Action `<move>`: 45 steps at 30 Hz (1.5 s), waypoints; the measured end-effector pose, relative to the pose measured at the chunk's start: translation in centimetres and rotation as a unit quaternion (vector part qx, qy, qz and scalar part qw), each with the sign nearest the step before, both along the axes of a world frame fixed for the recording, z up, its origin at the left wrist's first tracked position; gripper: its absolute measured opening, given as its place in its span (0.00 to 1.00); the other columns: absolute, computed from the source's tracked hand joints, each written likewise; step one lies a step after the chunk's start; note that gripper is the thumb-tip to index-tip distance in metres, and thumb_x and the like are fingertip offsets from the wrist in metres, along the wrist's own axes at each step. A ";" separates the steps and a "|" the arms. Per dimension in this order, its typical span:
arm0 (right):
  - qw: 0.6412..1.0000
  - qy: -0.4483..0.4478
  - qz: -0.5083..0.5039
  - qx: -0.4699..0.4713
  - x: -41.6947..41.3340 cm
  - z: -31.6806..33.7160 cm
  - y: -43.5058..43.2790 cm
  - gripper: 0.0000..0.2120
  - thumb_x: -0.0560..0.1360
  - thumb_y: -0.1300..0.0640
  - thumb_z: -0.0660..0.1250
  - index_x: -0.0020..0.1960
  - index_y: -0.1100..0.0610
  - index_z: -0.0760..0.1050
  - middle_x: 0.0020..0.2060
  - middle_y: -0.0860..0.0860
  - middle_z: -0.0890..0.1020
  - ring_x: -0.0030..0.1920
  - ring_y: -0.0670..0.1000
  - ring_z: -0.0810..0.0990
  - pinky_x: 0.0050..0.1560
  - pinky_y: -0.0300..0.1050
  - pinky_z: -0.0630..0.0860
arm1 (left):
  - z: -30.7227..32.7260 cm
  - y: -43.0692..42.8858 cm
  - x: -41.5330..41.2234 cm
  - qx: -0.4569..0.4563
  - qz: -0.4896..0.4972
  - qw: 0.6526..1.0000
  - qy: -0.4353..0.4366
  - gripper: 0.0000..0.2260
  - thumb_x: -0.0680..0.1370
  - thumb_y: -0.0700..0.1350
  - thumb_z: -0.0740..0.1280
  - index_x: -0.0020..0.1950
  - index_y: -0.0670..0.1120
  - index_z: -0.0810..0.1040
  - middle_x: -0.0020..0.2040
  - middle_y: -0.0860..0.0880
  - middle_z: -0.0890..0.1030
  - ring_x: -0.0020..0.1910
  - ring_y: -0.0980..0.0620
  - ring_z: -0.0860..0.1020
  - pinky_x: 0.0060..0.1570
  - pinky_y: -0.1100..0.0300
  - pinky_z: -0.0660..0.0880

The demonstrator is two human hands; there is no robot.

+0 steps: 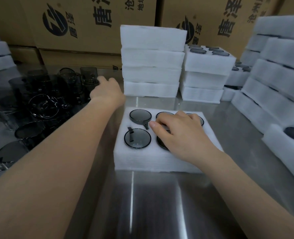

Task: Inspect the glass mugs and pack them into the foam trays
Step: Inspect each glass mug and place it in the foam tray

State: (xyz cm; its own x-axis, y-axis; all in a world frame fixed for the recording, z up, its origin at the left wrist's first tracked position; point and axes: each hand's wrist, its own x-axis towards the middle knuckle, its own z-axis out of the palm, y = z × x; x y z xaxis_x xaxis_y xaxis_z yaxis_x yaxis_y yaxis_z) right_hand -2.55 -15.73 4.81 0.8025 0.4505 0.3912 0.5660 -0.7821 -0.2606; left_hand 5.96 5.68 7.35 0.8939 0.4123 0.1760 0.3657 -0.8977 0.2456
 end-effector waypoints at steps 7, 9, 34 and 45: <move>1.000 -0.010 0.000 -0.008 0.2 -0.2 0.0 0.22 0.76 0.37 0.46 0.38 0.51 0.68 0.32 0.44 0.73 0.44 0.51 0.68 0.51 0.48 0.57 | -1.4 3.1 1.2 -0.016 -0.001 0.996 0.083 0.24 0.79 0.42 0.59 0.74 0.37 0.60 0.75 0.34 0.53 0.65 0.30 0.68 0.59 0.44 0.70; 1.000 -0.011 0.001 -0.004 0.2 -0.3 -0.1 0.22 0.77 0.37 0.47 0.39 0.51 0.70 0.33 0.44 0.74 0.45 0.51 0.68 0.51 0.48 0.56 | -2.0 3.6 1.2 -0.020 -0.010 0.996 0.089 0.20 0.79 0.42 0.58 0.70 0.36 0.64 0.73 0.35 0.57 0.60 0.32 0.70 0.55 0.46 0.71; 0.999 0.023 -0.010 0.036 0.2 0.1 -0.1 0.18 0.80 0.43 0.56 0.38 0.53 0.71 0.31 0.45 0.74 0.42 0.49 0.70 0.51 0.47 0.57 | -1.1 1.0 -1.3 -0.118 -0.081 0.981 -0.129 0.09 0.75 0.35 0.64 0.54 0.42 0.71 0.52 0.40 0.75 0.48 0.38 0.75 0.47 0.47 0.76; 0.847 0.227 -0.001 0.480 1.1 1.8 -0.7 0.14 0.81 0.47 0.60 0.67 0.41 0.70 0.54 0.41 0.79 0.51 0.46 0.82 0.56 0.43 0.75 | -0.2 -6.5 -8.2 -0.117 -0.319 0.864 -0.373 0.06 0.71 0.36 0.69 0.45 0.44 0.77 0.43 0.51 0.74 0.39 0.51 0.74 0.41 0.50 0.75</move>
